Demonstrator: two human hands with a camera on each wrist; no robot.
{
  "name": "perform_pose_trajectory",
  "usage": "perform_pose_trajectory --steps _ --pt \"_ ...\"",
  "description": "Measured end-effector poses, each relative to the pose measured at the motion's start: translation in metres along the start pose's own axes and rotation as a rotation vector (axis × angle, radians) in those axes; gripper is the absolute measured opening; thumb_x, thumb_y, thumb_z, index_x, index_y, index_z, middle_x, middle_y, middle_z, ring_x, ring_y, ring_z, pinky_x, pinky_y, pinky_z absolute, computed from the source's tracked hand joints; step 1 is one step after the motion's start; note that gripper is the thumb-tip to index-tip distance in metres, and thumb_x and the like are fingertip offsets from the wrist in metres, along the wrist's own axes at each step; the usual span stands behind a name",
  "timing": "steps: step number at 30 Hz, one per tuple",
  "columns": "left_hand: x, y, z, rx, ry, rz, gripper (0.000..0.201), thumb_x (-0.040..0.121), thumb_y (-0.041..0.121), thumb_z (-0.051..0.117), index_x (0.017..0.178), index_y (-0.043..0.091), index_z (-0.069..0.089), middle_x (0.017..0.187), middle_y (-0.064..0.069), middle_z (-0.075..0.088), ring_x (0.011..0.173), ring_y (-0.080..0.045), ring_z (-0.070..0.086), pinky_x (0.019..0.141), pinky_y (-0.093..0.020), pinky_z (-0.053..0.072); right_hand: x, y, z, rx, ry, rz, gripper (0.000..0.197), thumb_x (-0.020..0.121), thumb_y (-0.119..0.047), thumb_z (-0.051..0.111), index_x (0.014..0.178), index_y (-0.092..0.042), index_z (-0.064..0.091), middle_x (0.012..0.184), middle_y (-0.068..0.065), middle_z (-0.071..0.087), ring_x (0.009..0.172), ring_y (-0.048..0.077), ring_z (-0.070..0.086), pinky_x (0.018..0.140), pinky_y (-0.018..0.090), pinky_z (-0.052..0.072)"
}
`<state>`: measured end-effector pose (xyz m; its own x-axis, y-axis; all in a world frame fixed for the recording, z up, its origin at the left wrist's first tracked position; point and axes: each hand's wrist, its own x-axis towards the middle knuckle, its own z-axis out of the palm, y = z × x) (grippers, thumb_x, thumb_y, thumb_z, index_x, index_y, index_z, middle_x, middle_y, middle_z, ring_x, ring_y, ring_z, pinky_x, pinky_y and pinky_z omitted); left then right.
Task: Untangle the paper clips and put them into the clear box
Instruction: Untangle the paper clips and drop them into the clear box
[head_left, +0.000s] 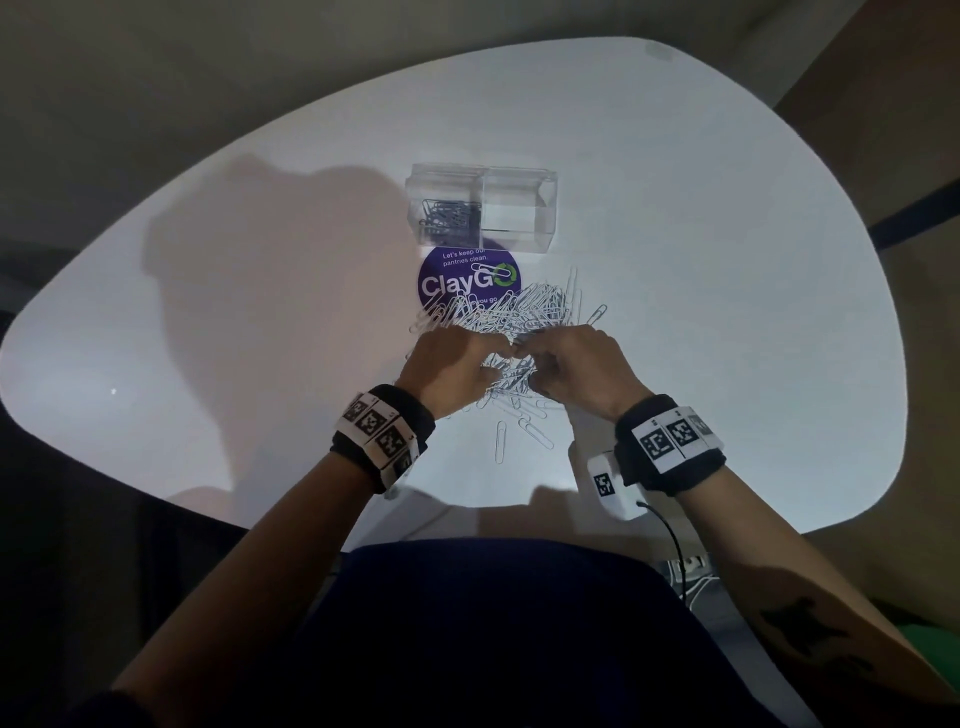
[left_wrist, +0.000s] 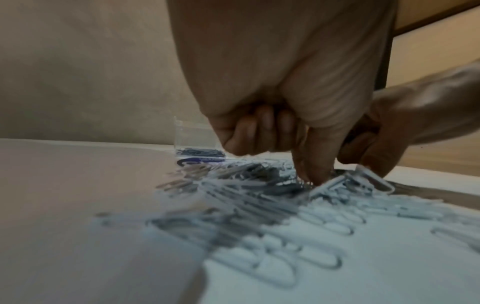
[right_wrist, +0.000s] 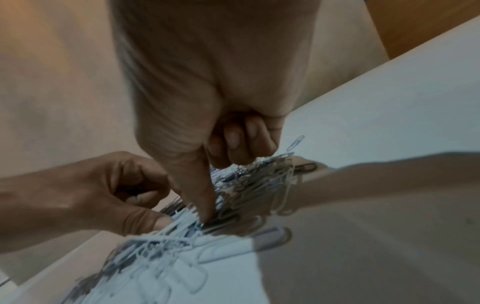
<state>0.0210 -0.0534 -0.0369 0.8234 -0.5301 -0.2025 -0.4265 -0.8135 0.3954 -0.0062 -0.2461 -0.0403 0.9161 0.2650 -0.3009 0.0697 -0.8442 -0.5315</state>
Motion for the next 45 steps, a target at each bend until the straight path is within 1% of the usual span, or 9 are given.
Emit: perform_pose_trajectory --steps 5,16,23,24,25,28,35,40,45 --pt "0.002 0.000 0.001 -0.015 -0.056 -0.032 0.004 0.088 0.027 0.064 0.088 0.026 0.068 0.069 0.003 0.066 0.071 -0.022 0.063 0.061 -0.027 0.033 0.003 0.001 -0.001 -0.062 -0.009 0.010 0.022 0.073 -0.017 0.073 0.080 -0.026 0.054 0.077 -0.011 0.060 0.078 0.018 0.057 0.062 0.028 0.036" --pt "-0.002 -0.018 -0.015 -0.133 0.069 -0.142 0.006 0.085 0.025 0.063 0.080 0.023 0.066 0.052 0.023 0.041 0.054 0.000 0.045 0.060 -0.022 0.032 -0.003 0.017 -0.015 0.330 0.056 0.092 0.015 0.078 -0.021 0.078 0.073 -0.019 0.064 0.074 -0.009 0.068 0.072 0.012 0.065 0.071 0.027 0.048" --pt "-0.001 -0.008 -0.020 -0.945 -0.104 -0.288 0.012 0.083 0.005 0.048 0.071 0.004 0.047 0.063 -0.001 0.051 0.054 -0.011 0.037 0.045 -0.020 0.025 -0.011 0.015 -0.025 1.009 0.003 0.185 0.020 0.085 -0.008 0.074 0.072 -0.008 0.058 0.053 0.002 0.047 0.072 0.018 0.033 0.051 0.027 0.026" --pt "-0.001 -0.006 -0.022 -1.036 -0.126 -0.305 0.010 0.083 0.004 0.045 0.074 0.004 0.049 0.063 -0.004 0.052 0.051 -0.013 0.033 0.044 -0.020 0.020 -0.011 0.015 -0.025 1.040 -0.014 0.185 0.018 0.087 -0.005 0.070 0.073 -0.010 0.060 0.053 -0.003 0.051 0.092 0.048 0.057 0.050 0.025 0.023" --pt "-0.001 -0.003 -0.024 -1.092 -0.138 -0.311 0.009 0.083 0.003 0.043 0.076 0.002 0.048 0.062 -0.007 0.053 0.048 -0.013 0.029 0.045 -0.021 0.017 -0.011 0.015 -0.025 1.046 -0.026 0.186 0.015 0.088 -0.004 0.068 0.076 -0.010 0.061 0.057 -0.004 0.059 0.049 0.025 0.051 0.049 0.023 0.023" --pt "0.001 0.001 -0.026 -1.169 -0.167 -0.297 0.006 0.083 0.003 0.043 0.081 -0.002 0.046 0.061 -0.009 0.051 0.044 -0.013 0.026 0.046 -0.025 0.015 -0.013 0.011 -0.024 1.043 -0.035 0.201 0.007 0.088 -0.002 0.068 0.084 -0.007 0.066 0.075 0.004 0.072 0.045 0.009 0.035 0.045 0.018 0.025" --pt "0.004 0.003 -0.025 -1.176 -0.176 -0.325 0.013 0.069 0.004 0.045 0.079 0.007 0.053 0.054 -0.002 0.042 0.044 -0.012 0.024 0.046 -0.020 0.015 -0.009 0.015 -0.021 0.835 0.071 0.208 0.012 0.073 0.001 0.081 0.079 -0.001 0.071 0.080 0.003 0.069 0.058 0.002 0.059 0.053 0.017 0.044" --pt "0.002 0.004 -0.022 -0.897 -0.113 -0.314 0.015 0.085 0.005 0.051 0.079 -0.008 0.054 0.055 0.006 0.045 0.044 -0.001 0.036 0.043 -0.016 0.028 -0.009 0.023 -0.019 0.840 0.132 0.212 0.014 0.073 0.003 0.080 0.066 -0.004 0.072 0.078 0.012 0.070 0.063 0.049 0.058 0.056 0.039 0.044" --pt "0.000 -0.003 -0.014 -0.595 -0.100 -0.181 0.015 0.088 0.015 0.058 0.080 0.005 0.064 0.070 0.002 0.064 0.061 -0.006 0.051 0.059 -0.021 0.038 -0.010 0.016 -0.023 0.962 0.106 0.235 0.006 0.087 -0.003 0.069 0.087 0.000 0.074 0.079 0.017 0.070 0.057 0.023 0.047 0.051 0.026 0.032"
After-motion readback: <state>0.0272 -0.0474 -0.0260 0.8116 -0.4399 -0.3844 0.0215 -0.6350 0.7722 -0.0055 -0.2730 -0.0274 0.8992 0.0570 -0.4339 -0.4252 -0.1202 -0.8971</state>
